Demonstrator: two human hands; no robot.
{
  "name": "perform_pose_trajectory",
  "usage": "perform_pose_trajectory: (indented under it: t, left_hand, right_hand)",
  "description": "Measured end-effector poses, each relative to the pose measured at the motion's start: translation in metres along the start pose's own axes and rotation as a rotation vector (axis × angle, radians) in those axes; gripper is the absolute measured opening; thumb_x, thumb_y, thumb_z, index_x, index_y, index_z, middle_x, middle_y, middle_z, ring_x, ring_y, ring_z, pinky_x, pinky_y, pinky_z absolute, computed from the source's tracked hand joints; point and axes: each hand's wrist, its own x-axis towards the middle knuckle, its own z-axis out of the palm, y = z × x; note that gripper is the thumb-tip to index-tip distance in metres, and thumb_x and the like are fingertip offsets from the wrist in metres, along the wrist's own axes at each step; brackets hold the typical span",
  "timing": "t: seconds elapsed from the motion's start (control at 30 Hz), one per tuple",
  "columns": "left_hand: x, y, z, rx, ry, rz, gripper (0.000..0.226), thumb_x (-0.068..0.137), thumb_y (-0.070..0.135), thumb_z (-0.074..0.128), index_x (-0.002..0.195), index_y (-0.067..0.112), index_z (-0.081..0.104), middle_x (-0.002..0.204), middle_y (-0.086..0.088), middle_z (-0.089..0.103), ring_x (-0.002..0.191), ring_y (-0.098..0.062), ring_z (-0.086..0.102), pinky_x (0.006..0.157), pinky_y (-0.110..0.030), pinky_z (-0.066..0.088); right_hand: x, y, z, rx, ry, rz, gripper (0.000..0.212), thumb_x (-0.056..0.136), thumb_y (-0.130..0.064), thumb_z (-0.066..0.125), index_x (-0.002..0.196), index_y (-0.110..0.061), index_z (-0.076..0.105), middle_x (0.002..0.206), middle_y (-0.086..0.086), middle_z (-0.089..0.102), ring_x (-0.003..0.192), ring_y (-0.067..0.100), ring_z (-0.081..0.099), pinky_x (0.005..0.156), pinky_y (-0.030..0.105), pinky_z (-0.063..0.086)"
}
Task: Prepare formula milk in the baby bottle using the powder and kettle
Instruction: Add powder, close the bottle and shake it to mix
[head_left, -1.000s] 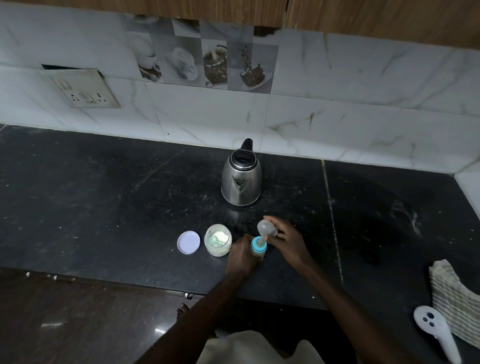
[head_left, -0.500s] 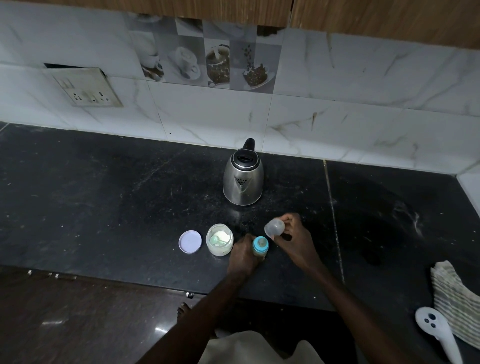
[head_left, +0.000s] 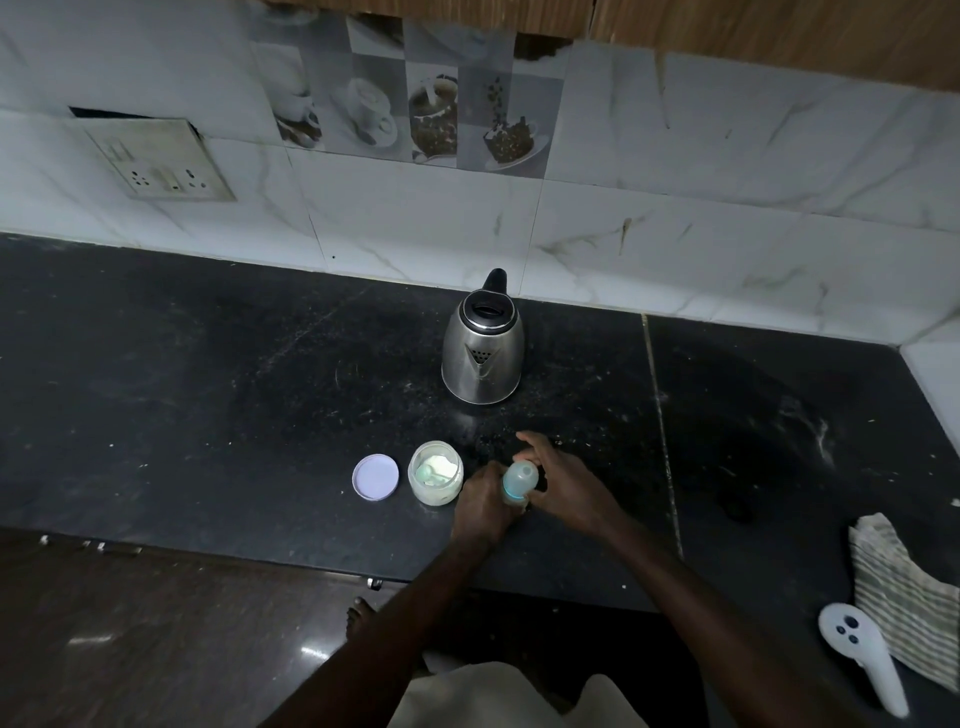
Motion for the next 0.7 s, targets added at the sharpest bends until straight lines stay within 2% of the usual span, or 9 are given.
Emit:
perform_pose_trajectory:
  t: [0.17,0.3,0.5,0.7]
  left_hand:
    - [-0.001,0.0,-0.001,-0.024,0.012,0.021,0.041,0.072,0.028,0.087,0.101,0.009,0.066,0.097,-0.011,0.074,0.089,-0.033,0.07,0.071,-0.043,0.052]
    - [-0.004,0.002,-0.004,-0.046,-0.011,0.005,0.041,0.072,0.032,0.085,0.102,0.013,0.065,0.099,-0.007,0.073,0.091,-0.029,0.07,0.074,-0.045,0.054]
    - [-0.004,0.001,-0.006,-0.047,-0.032,0.0,0.044,0.071,0.033,0.085,0.105,0.016,0.064,0.101,-0.002,0.072,0.092,-0.024,0.07,0.074,-0.042,0.055]
    - [-0.005,0.002,-0.006,-0.039,-0.021,-0.006,0.046,0.073,0.031,0.086,0.109,0.012,0.065,0.103,-0.007,0.074,0.093,-0.029,0.07,0.073,-0.043,0.054]
  right_hand:
    - [0.004,-0.003,0.003,-0.093,0.018,-0.037,0.076,0.077,-0.014,0.074,0.146,-0.031,0.048,0.132,-0.004,0.066,0.119,0.011,0.063,0.102,0.03,0.052]
    - [0.006,-0.006,0.005,-0.243,0.03,-0.066,0.056,0.073,-0.018,0.075,0.127,-0.021,0.063,0.12,0.0,0.066,0.107,0.021,0.065,0.094,0.036,0.053]
    - [0.006,-0.011,0.008,-0.313,0.051,-0.033,0.053,0.074,-0.015,0.08,0.125,-0.015,0.065,0.117,0.007,0.068,0.102,0.026,0.066,0.089,0.037,0.054]
    - [0.01,-0.022,0.003,-0.451,-0.023,0.027,0.049,0.078,-0.025,0.083,0.119,-0.008,0.063,0.114,0.014,0.07,0.101,0.033,0.068,0.084,0.038,0.052]
